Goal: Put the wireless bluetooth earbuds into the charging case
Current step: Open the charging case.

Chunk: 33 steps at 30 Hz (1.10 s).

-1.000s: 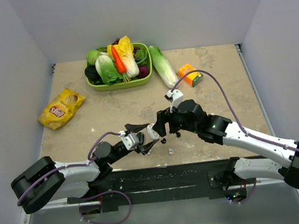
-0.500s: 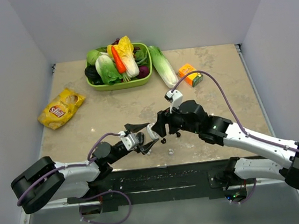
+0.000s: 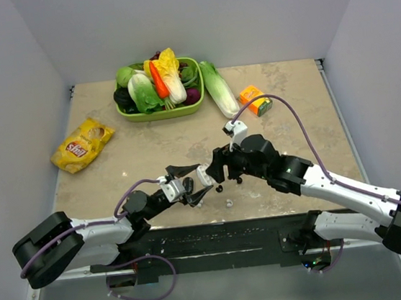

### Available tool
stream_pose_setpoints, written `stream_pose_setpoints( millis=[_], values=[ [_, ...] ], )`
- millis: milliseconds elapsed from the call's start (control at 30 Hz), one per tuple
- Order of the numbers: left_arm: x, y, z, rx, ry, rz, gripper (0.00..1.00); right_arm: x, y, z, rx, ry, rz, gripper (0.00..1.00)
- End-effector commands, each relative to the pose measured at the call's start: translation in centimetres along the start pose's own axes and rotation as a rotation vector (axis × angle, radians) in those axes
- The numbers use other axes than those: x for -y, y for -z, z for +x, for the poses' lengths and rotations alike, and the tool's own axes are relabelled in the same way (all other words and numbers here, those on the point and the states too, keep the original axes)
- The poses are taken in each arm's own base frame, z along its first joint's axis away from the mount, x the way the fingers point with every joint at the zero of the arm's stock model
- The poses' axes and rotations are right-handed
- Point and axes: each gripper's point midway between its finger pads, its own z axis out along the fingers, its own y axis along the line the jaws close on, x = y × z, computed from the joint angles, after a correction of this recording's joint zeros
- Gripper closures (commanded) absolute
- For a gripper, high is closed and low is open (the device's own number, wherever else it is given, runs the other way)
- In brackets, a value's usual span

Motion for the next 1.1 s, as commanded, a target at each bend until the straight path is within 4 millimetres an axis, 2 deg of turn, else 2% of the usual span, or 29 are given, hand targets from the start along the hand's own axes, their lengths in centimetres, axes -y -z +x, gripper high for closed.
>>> stream_pose_setpoints(
  millis=[0,200,300,467,1067],
  values=[
    [-1.4,0.8,-12.1,0.466,-0.118,-0.063,1.0,-0.5,0.7,-1.9,0.062,-0.015,-0.014,0.26],
    [-1.4,0.6,-11.8,0.457,-0.113,-0.063,1.0,-2.7,1.8,-3.7,0.122,-0.019,-0.125,0.27],
    [-1.4,0.6,-11.8,0.457,-0.112,-0.065,1.0,-3.3,1.3,-3.3,0.089,-0.02,-0.149,0.33],
    [-1.4,0.7,-12.2,0.469,-0.113,-0.065,1.0,-3.1,0.4,-2.6,0.054,-0.041,-0.131,0.42],
    [-1.0,0.7,-12.1,0.464,-0.103,-0.051,1.0,-2.5,0.3,-2.9,0.08,-0.029,-0.113,0.69]
  ],
)
